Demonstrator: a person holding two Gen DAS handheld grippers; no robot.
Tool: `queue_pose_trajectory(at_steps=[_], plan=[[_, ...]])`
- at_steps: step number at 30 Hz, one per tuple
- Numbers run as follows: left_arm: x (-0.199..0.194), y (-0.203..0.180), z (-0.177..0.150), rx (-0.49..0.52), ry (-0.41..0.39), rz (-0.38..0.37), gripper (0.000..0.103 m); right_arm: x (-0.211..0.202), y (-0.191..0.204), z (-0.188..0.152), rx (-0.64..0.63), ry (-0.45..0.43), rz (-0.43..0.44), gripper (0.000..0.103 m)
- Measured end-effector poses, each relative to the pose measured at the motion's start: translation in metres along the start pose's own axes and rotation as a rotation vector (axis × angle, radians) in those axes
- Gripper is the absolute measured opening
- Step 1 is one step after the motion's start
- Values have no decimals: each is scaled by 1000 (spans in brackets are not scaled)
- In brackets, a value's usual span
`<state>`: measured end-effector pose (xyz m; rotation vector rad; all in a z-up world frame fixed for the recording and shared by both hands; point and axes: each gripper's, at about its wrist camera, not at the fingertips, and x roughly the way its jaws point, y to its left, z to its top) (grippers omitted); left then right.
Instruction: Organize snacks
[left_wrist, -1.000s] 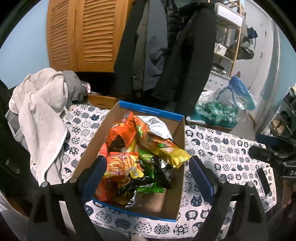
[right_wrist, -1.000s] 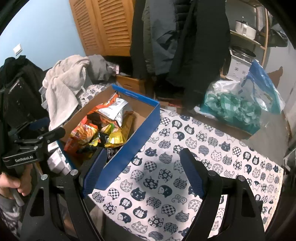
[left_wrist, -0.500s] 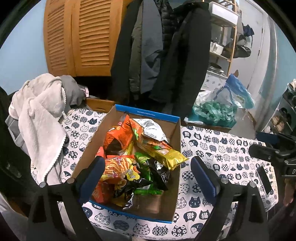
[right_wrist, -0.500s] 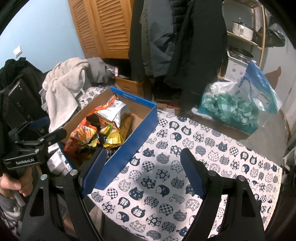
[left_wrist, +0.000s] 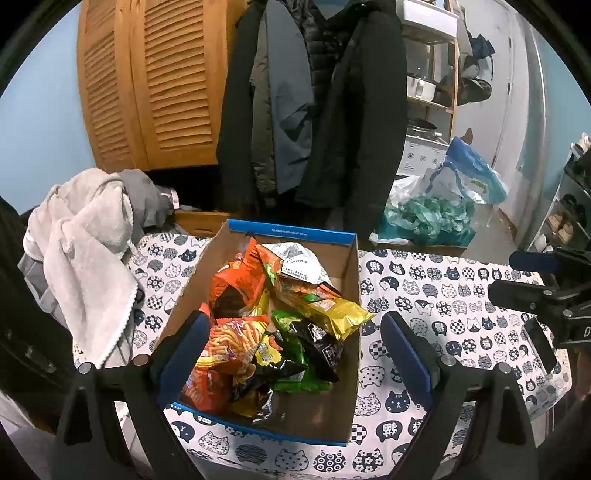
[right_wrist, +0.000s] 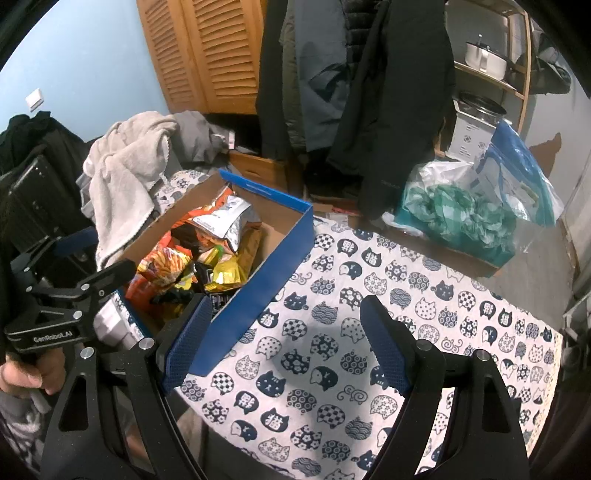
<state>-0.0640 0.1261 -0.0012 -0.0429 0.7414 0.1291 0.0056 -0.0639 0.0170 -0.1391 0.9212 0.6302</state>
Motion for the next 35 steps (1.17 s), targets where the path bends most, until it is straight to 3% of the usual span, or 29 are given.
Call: queue_pose_trajectory(at_steps=[23, 35], plan=[[2, -2, -1, -2, 20, 36, 95, 5, -3, -2, -7, 13, -2, 82], [2, 0, 1, -33, 26, 19, 95, 5, -4, -3, -7, 12, -4, 82]])
